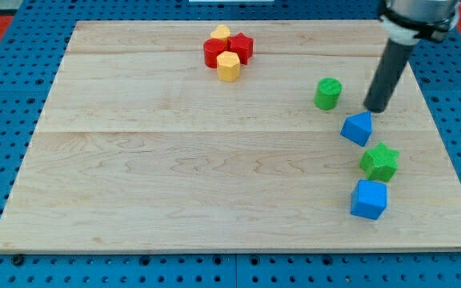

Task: Move the blue cube and green circle to the right side of the board

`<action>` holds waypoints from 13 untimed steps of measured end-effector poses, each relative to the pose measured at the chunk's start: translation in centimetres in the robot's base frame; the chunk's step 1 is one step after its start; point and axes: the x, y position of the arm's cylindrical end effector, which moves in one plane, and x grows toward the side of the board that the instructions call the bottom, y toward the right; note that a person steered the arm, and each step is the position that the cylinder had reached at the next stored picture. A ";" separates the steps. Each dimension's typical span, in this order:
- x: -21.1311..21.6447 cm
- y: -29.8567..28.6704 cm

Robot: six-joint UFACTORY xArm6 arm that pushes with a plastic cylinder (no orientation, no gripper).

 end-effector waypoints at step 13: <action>14.7 -21.3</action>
